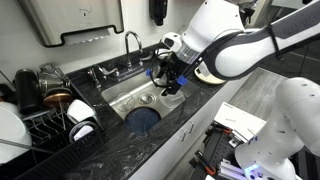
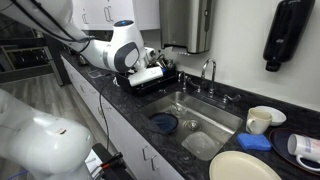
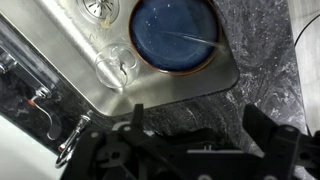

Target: Remove the silver fork from the glass in the sink and put it on the dishrack

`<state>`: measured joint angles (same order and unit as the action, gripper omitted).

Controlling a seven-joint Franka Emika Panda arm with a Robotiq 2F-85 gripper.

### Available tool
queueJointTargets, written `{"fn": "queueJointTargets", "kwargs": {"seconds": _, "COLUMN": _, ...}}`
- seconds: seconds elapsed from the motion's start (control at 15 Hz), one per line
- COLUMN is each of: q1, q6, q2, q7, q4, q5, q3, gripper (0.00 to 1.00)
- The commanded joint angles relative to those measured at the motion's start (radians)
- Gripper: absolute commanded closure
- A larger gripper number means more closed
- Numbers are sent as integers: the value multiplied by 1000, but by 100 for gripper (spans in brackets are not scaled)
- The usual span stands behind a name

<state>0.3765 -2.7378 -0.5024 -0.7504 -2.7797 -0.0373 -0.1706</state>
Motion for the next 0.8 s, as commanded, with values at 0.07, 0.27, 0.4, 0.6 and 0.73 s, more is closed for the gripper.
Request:
{"fn": "queueJointTargets", "kwargs": {"seconds": 0.07, "q1": -7, "q6": -14, "q2": 27, "q7": -59, "q4": 3, "q5": 16, "q3": 20, "gripper": 0}}
{"fn": "queueJointTargets", "kwargs": {"seconds": 0.27, "q1": -7, "q6": -12, "q2": 20, "q7": -55, "q4": 4, "q5": 18, "q3": 21, "gripper": 0}}
{"fn": "queueJointTargets", "kwargs": {"seconds": 0.4, "q1": -6, "q6": -12, "q2": 18, "q7": -55, "q4": 4, "q5": 18, "q3": 21, "gripper": 0}}
{"fn": "queueJointTargets", "kwargs": {"seconds": 0.6, "q1": 47, "q6": -166, "q2": 109, "q7": -154, "q4": 7, "q5": 20, "q3": -4, "gripper": 0}}
{"fn": "queueJointTargets", "kwargs": {"seconds": 0.73, "q1": 43, "q6": -304, "q2": 194, "q7": -188, "q4": 24, "q5": -17, "q3": 3, "gripper": 0}}
